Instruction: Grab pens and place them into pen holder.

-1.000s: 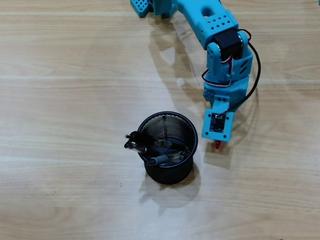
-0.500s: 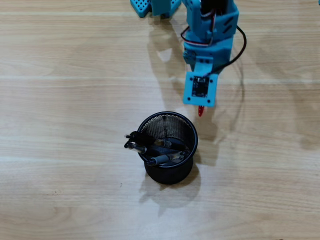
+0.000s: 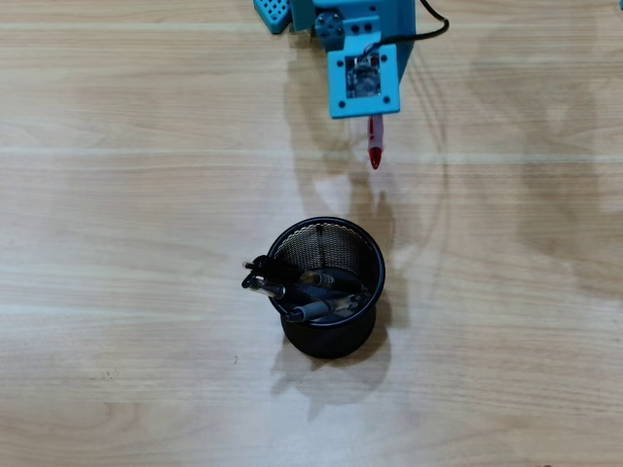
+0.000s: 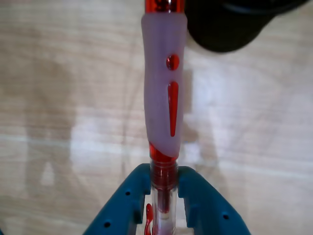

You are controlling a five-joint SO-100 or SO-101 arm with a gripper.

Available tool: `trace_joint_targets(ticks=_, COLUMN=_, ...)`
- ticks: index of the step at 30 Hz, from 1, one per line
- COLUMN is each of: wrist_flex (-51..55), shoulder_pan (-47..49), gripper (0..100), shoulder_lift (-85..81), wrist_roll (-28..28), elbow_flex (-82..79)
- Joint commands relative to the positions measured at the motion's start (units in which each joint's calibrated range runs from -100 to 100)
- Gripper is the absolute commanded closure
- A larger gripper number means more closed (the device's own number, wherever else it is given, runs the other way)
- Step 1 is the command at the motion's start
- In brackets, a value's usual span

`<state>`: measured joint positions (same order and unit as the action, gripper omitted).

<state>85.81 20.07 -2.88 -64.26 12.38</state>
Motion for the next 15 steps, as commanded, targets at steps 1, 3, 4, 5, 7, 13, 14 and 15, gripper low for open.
trace_joint_targets(ticks=1, wrist_flex=-11.2, shoulder_pan=-1.6, gripper=98, shoulder_lift=-6.3, wrist_roll=3.7, elbow_flex=-3.2)
trace_joint_targets(ticks=3, wrist_flex=-17.0, shoulder_pan=-1.8, gripper=98, shoulder_lift=-7.2, wrist_roll=5.5, elbow_flex=-4.8)
trace_joint_targets(ticks=4, wrist_flex=-22.7, shoulder_pan=-1.8, gripper=98, shoulder_lift=-7.7, wrist_roll=7.3, elbow_flex=-5.8)
trace_joint_targets(ticks=5, wrist_flex=-25.6, shoulder_pan=-1.8, gripper=98, shoulder_lift=-7.7, wrist_roll=8.1, elbow_flex=-6.0)
trace_joint_targets(ticks=7, wrist_flex=-30.8, shoulder_pan=-1.8, gripper=98, shoulder_lift=-7.5, wrist_roll=9.6, elbow_flex=-6.0)
trace_joint_targets(ticks=13, wrist_flex=-43.5, shoulder_pan=-2.0, gripper=98, shoulder_lift=-6.3, wrist_roll=13.5, elbow_flex=-6.0)
trace_joint_targets(ticks=14, wrist_flex=-45.4, shoulder_pan=-2.1, gripper=98, shoulder_lift=-5.6, wrist_roll=13.8, elbow_flex=-5.9)
trace_joint_targets(ticks=15, wrist_flex=-47.5, shoulder_pan=-2.8, gripper=98, shoulder_lift=-4.6, wrist_roll=13.9, elbow_flex=-5.8)
